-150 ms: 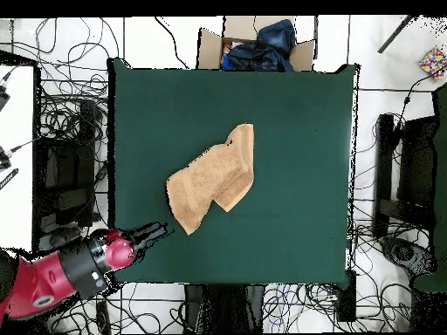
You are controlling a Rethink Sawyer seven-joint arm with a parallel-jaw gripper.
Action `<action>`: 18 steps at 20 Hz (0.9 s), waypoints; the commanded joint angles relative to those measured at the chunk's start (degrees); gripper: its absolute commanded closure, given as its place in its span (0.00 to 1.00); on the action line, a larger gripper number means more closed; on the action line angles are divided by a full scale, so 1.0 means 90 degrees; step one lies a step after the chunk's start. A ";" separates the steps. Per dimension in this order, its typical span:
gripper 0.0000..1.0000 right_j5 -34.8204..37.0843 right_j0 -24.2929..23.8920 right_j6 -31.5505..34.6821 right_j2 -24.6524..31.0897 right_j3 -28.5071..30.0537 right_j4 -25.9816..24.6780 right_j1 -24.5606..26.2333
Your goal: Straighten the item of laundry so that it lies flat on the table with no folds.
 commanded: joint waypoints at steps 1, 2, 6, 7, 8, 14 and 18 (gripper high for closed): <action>0.00 -0.0154 0.0017 0.3152 0.0331 0.0887 0.0736 0.0741; 0.00 -0.0348 0.0024 0.3557 0.0341 0.0934 0.0897 0.0877; 0.00 -0.0851 -0.0126 0.4129 0.0452 0.0927 0.1395 0.1250; 0.00 -0.0900 -0.0177 0.4079 0.0505 0.0964 0.1505 0.1283; 0.00 -0.0965 -0.0207 0.4126 0.0514 0.0968 0.1576 0.1342; 0.00 -0.2024 -0.0434 0.5152 0.0700 0.1365 0.2310 0.1666; 0.00 -0.2547 -0.0747 0.5501 0.1123 0.1736 0.3242 0.1654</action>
